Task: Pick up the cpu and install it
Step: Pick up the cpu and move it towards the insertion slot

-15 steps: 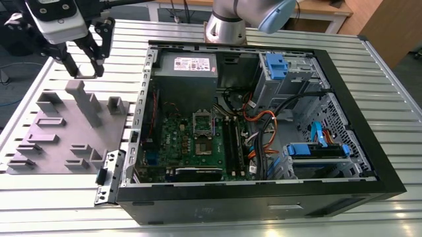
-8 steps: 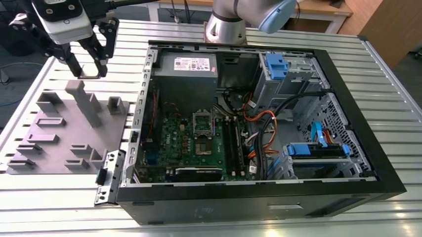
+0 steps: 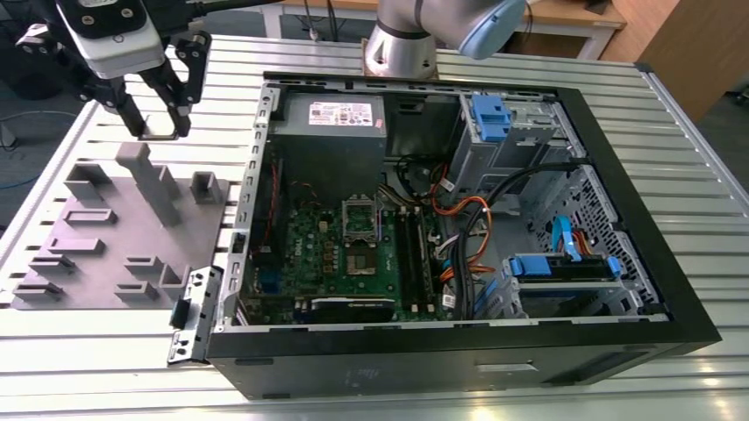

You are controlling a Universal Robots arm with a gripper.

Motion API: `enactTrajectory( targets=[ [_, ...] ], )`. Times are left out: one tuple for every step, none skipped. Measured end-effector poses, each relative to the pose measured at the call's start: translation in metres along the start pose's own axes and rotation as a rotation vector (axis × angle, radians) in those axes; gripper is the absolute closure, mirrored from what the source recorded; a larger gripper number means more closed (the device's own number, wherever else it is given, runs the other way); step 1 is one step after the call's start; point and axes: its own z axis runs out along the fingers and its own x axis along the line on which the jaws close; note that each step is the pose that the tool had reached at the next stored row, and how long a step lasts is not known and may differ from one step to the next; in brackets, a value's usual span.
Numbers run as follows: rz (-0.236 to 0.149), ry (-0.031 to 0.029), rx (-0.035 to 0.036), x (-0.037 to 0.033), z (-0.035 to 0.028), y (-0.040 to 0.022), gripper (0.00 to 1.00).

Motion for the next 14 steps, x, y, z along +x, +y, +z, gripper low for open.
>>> enactTrajectory(
  targets=[
    [0.0,0.0,0.0,0.0,0.0,0.0,0.53],
    [0.0,0.0,0.0,0.0,0.0,0.0,0.53],
    [0.0,0.0,0.0,-0.0001,0.0,0.0,0.53],
    [0.0,0.0,0.0,-0.0013,0.0,0.0,0.53],
    [0.0,0.0001,0.0001,-0.0022,0.0,-0.0001,0.53],
    [0.0,0.0,0.0,-0.0034,0.0,-0.0001,0.53],
    [0.0,0.0001,0.0,-0.0052,0.0,-0.0002,0.53],
    [0.0,0.0001,0.0001,-0.0075,0.0,-0.0002,0.53],
    [0.0,0.0,0.0,-0.0103,0.0001,-0.0003,0.53],
    [0.0,0.0,0.0,-0.0133,0.0001,-0.0004,0.53],
    [0.0,-0.0001,-0.0001,-0.0163,0.0002,-0.0005,0.53],
    [0.0,0.0,-0.0001,-0.0193,0.0003,-0.0006,0.53],
    [0.0,-0.0001,-0.0001,-0.0223,0.0003,-0.0007,0.53],
    [0.0,0.0,0.0,-0.0261,0.0003,-0.0008,0.53]
  ],
)
